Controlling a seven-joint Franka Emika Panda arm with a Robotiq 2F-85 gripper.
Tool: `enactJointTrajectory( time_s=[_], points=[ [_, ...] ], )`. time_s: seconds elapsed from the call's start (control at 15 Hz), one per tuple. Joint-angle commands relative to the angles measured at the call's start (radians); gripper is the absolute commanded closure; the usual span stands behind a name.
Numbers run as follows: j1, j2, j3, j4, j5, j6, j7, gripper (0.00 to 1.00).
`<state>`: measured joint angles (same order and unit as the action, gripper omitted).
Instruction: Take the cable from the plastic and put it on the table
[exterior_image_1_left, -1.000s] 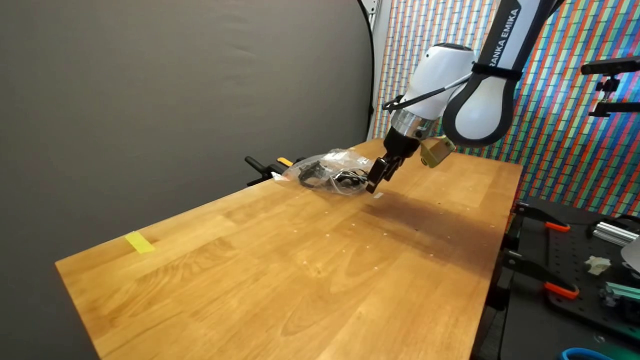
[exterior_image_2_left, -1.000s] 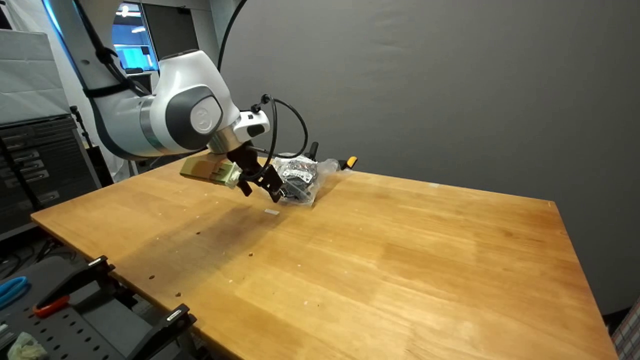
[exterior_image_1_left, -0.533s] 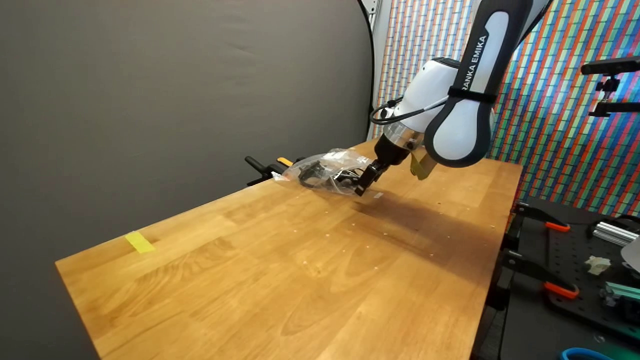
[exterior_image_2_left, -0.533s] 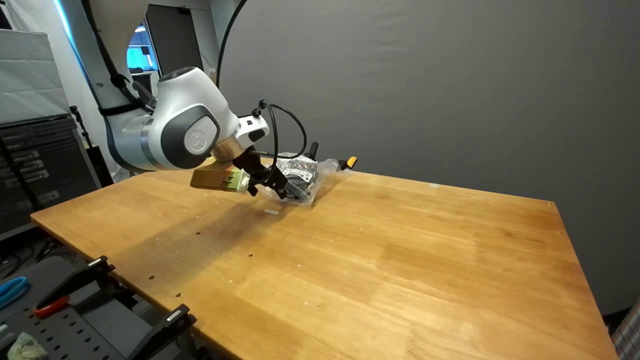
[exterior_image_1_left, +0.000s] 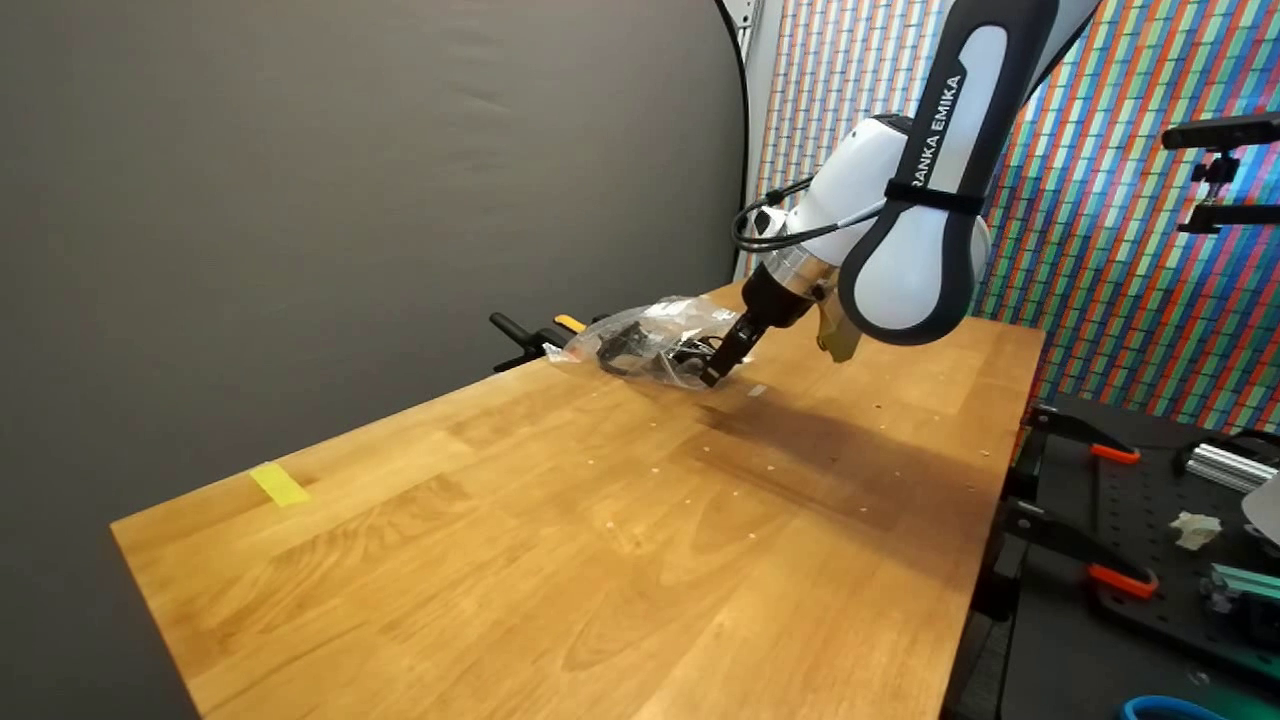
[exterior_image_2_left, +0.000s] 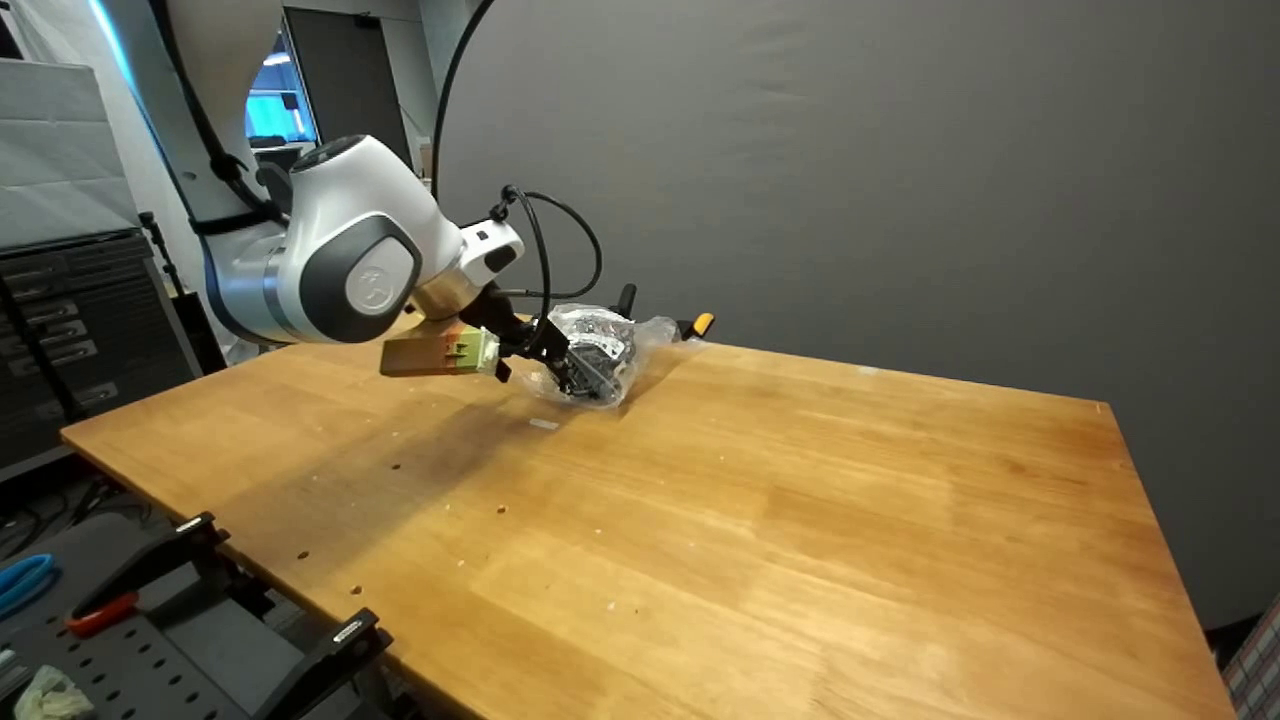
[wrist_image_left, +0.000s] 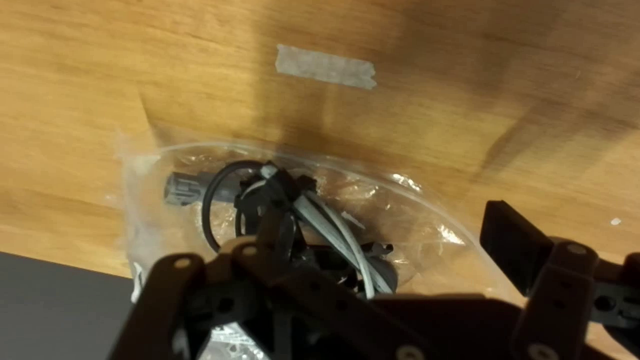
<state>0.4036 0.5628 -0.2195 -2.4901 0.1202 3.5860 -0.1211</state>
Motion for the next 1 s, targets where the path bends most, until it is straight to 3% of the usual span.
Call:
enactJointTrajectory(
  time_s=[0.0,0.6,0.67,0.93],
  points=[
    [0.002,0.037,-0.005,0.021,0.039,0.067,-0.064,0.00],
    [-0.060,0.064,0.023,0.072,0.017,0.124,-0.085,0.02],
    [-0.066,0.065,0.026,0.077,0.016,0.123,-0.085,0.15],
    [-0.085,0.083,0.028,0.097,0.019,0.114,-0.083,0.36]
  ],
)
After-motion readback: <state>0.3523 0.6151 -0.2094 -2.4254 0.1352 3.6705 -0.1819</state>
